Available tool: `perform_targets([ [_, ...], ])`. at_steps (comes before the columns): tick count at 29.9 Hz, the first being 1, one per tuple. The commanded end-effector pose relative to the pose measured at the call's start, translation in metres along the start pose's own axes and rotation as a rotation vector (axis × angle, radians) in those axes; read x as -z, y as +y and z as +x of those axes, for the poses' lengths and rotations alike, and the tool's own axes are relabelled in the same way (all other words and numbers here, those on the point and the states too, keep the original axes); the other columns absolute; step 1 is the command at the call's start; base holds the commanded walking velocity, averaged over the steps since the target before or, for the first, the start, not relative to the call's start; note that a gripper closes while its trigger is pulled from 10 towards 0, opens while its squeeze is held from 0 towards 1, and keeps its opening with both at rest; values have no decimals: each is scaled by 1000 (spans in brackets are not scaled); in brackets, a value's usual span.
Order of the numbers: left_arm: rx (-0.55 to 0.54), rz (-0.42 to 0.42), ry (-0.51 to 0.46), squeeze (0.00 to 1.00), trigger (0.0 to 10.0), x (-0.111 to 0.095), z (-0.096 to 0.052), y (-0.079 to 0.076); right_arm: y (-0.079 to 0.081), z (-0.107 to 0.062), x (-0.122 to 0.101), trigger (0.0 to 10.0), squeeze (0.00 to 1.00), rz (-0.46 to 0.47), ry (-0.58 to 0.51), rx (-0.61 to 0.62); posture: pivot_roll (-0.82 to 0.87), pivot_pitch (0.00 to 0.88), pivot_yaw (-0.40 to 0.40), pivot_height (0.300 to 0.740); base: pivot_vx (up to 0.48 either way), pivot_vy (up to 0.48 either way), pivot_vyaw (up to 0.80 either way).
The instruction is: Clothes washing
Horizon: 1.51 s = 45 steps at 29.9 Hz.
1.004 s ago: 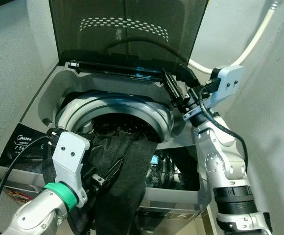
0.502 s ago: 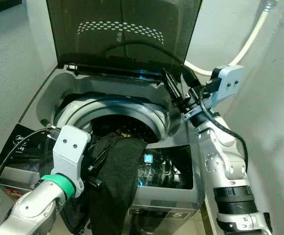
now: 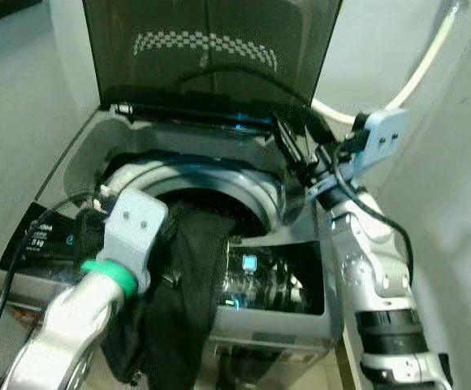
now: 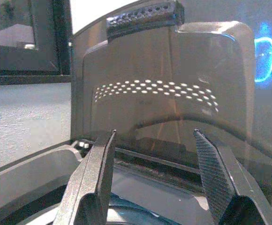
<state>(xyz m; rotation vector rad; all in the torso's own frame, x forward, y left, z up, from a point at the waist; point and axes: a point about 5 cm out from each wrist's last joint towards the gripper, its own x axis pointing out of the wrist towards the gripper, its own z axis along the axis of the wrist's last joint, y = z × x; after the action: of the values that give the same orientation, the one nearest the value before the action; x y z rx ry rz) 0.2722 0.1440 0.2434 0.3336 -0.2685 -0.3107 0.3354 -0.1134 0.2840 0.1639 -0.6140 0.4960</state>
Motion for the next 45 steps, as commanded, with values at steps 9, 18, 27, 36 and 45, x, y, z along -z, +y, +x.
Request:
perform_targets([
  [9, -58, 174, -261, 0, 10000, -45, 69, 21, 0, 2, -10, 10000, 0, -19, -45, 6, 52, 65, -23, 740, 0, 0, 0],
  [18, -187, 324, -543, 0, 10000, -124, 109, 51, 0, -4, -22, 10000, 0, -42, -71, 3, 8, 67, 9, 740, 0, 0, 0],
  [27, 168, 168, -291, 0, 10000, -70, 105, 18, 5, -41, -28, 10000, 0, -133, 177, -483, 19, 62, 12, 740, 0, 0, 0],
  [36, 335, 76, -171, 1000, 10000, -25, 64, 13, -7, -52, -33, 10000, 0, -281, 329, -622, 50, 47, -16, 740, 0, 0, 0],
  [45, 298, 32, -239, 1000, 10000, -36, 53, 16, -8, -54, -35, 10000, 0, -284, 372, -671, 60, 41, -24, 740, 0, 0, 0],
])
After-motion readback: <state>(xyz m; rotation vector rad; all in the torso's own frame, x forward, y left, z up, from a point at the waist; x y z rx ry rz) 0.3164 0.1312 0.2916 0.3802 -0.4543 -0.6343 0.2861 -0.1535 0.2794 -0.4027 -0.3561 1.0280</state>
